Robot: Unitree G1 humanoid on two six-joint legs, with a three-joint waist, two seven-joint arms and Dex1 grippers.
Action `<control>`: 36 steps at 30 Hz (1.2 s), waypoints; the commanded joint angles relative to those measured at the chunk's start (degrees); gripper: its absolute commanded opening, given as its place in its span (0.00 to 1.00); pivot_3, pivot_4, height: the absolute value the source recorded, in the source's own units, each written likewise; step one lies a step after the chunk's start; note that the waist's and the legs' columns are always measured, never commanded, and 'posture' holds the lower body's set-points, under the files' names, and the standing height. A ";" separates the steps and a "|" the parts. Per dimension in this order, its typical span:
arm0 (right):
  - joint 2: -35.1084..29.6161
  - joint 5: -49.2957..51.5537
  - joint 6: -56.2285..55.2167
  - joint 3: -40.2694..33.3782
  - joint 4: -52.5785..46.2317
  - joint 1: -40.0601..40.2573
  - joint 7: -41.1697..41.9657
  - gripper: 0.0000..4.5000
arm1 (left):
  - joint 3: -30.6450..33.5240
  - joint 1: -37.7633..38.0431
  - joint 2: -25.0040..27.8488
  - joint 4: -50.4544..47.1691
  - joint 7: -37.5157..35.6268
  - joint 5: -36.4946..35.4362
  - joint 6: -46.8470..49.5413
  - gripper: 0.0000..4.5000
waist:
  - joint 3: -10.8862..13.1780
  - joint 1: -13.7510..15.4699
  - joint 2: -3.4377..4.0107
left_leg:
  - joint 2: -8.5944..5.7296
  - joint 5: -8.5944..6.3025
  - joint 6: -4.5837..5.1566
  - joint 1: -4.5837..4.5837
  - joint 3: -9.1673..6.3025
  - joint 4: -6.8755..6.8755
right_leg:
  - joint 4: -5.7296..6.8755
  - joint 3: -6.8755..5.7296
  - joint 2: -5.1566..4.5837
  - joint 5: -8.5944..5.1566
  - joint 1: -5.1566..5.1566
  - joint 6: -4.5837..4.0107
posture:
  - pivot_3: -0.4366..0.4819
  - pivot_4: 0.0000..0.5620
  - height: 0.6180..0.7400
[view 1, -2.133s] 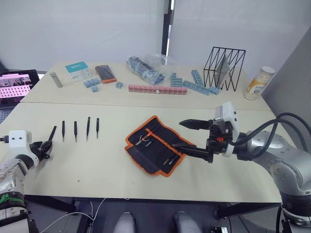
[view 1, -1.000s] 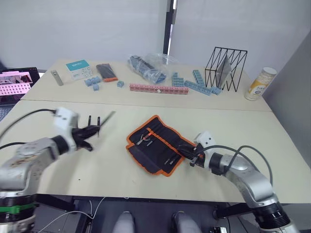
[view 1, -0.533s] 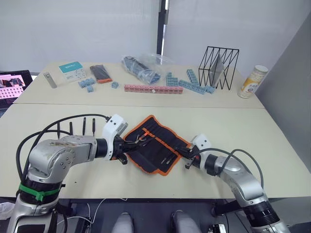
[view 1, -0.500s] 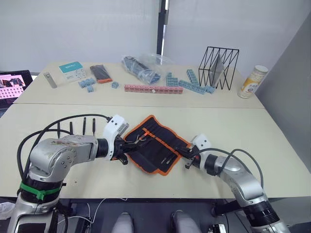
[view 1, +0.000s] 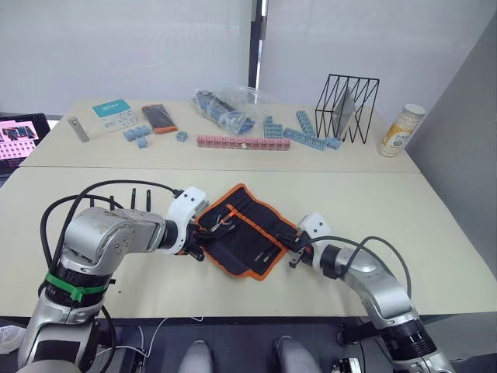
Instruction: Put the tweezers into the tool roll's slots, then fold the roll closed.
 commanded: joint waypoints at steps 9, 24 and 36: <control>-0.99 -2.69 6.33 4.43 -3.92 0.50 0.18 0.01 | -5.88 -3.48 0.36 2.47 -4.30 4.41 -5.47 0.00 | 0.00 0.23 0.00 | 0.00 0.00 0.00 -0.02 0.00 -0.01 | -0.01 0.00 -0.01 0.00 0.00 0.00 | 0.48 0.27 0.72; 0.97 -4.86 7.99 5.36 -3.99 1.81 -1.98 0.01 | -7.25 -6.55 5.31 0.39 -13.36 6.17 -8.26 0.00 | 0.00 0.06 0.00 | 0.00 0.00 0.00 -0.02 -0.01 -0.03 | -0.01 0.00 -0.01 -0.01 -0.01 0.00 | 0.48 0.27 0.72; 0.62 -6.03 9.76 6.39 -5.30 1.92 -1.26 0.01 | -13.95 -7.70 3.53 6.08 -15.14 12.39 -14.39 0.00 | 0.00 0.08 0.00 | -0.01 0.00 0.00 -0.01 -0.01 -0.02 | -0.01 0.00 -0.01 -0.01 0.00 0.00 | 0.48 0.27 0.72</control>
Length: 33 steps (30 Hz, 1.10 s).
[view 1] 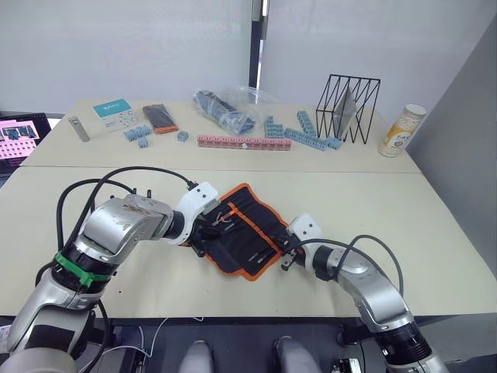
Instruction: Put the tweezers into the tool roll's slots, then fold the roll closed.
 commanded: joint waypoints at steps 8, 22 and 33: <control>-1.05 -0.55 5.22 5.12 -1.61 2.13 1.84 0.01 | -3.70 -3.59 -4.08 5.67 -1.86 5.88 -5.92 0.00 | 0.00 0.15 0.00 | 0.00 0.00 0.01 -0.02 0.00 -0.01 | 0.00 -0.01 0.00 0.00 0.00 0.00 | 0.48 0.27 0.72; -1.11 -1.65 7.52 7.12 -3.66 2.73 1.39 0.01 | -7.71 -5.30 -11.49 17.59 -4.47 14.97 -18.29 0.00 | -0.02 0.20 0.00 | -0.01 -0.01 0.02 -0.02 -0.01 0.01 | 0.01 -0.01 0.01 0.00 0.02 0.01 | 0.48 0.27 0.72; -0.48 -3.15 8.55 7.94 -4.03 3.86 0.39 0.01 | -7.58 -5.56 -16.55 27.87 -6.65 21.83 -28.64 0.00 | -0.17 0.41 0.03 | -0.02 -0.01 0.02 0.10 -0.01 0.05 | 0.02 -0.01 0.00 0.00 0.20 0.01 | 0.48 0.27 0.72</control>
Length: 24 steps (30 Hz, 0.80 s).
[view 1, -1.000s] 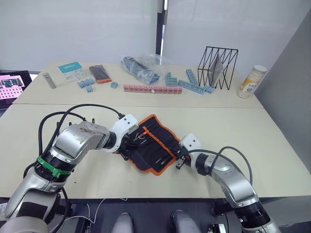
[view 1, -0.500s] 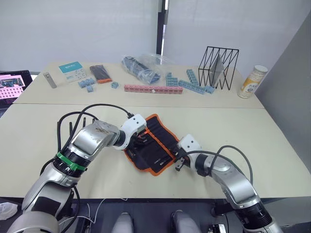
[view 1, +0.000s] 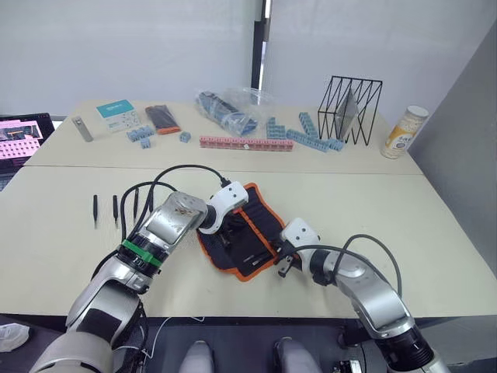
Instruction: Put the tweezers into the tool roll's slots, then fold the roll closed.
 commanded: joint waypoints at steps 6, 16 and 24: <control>0.43 0.27 2.81 4.18 2.29 2.45 0.78 0.01 | 1.15 1.73 0.03 1.28 -0.75 3.16 -1.23 0.00 | -0.04 -0.08 0.02 | 0.01 0.00 0.00 0.05 0.00 0.01 | 0.03 0.00 -0.01 0.00 0.01 -0.01 | 0.48 0.27 0.72; 1.20 -0.21 1.92 2.84 3.03 3.71 -1.32 0.00 | 13.83 5.23 9.20 -12.45 -5.97 -4.31 3.57 0.75 | -0.02 -0.90 0.03 | 0.04 0.00 0.01 0.05 -0.01 -0.10 | 0.18 0.00 0.03 -0.01 -0.17 -0.02 | 0.48 0.27 0.72; 1.80 0.28 -1.35 2.03 4.26 6.95 -2.19 0.00 | 36.49 22.86 13.75 -24.79 -3.66 -12.66 2.66 0.99 | -0.03 -1.08 0.04 | 0.03 -0.03 0.02 0.07 0.00 -0.13 | 0.10 0.00 -0.02 -0.08 -0.11 -0.04 | 0.48 0.27 0.72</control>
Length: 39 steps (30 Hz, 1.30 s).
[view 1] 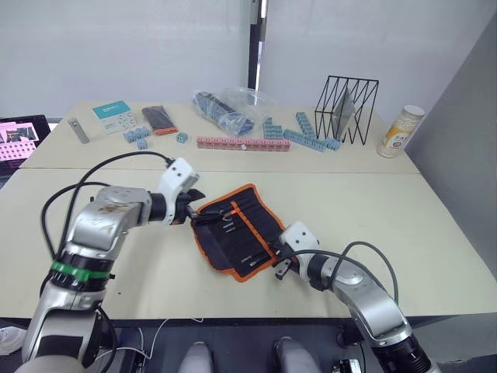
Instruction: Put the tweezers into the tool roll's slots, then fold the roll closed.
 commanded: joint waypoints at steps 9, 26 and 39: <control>-1.29 0.79 0.16 1.18 4.76 3.14 2.07 0.00 | 36.39 34.44 -5.72 -9.13 11.47 -3.54 -18.11 0.99 | -0.11 0.30 -0.32 | 0.06 -0.04 -0.06 0.25 0.08 -0.26 | -0.22 -0.04 -0.09 -0.13 0.07 -0.22 | 0.48 0.27 0.72; -2.71 0.78 -1.95 1.55 8.55 0.28 5.67 0.00 | 48.70 62.57 -23.98 -23.76 27.11 -4.39 -27.57 0.99 | -0.70 -0.27 -0.67 | 0.25 -0.54 -0.71 -0.30 0.18 0.21 | -2.16 -0.19 -0.18 -0.15 -0.01 -0.29 | 0.48 0.27 0.72; -1.65 0.28 -1.64 1.14 8.16 0.78 4.45 0.00 | 40.40 44.05 -13.59 -11.62 36.41 -2.50 -18.72 0.99 | -0.80 -0.32 -0.80 | 0.43 -0.59 -0.63 0.19 0.99 0.04 | -1.55 -0.18 -0.41 -0.10 -0.07 -0.32 | 0.48 0.27 0.72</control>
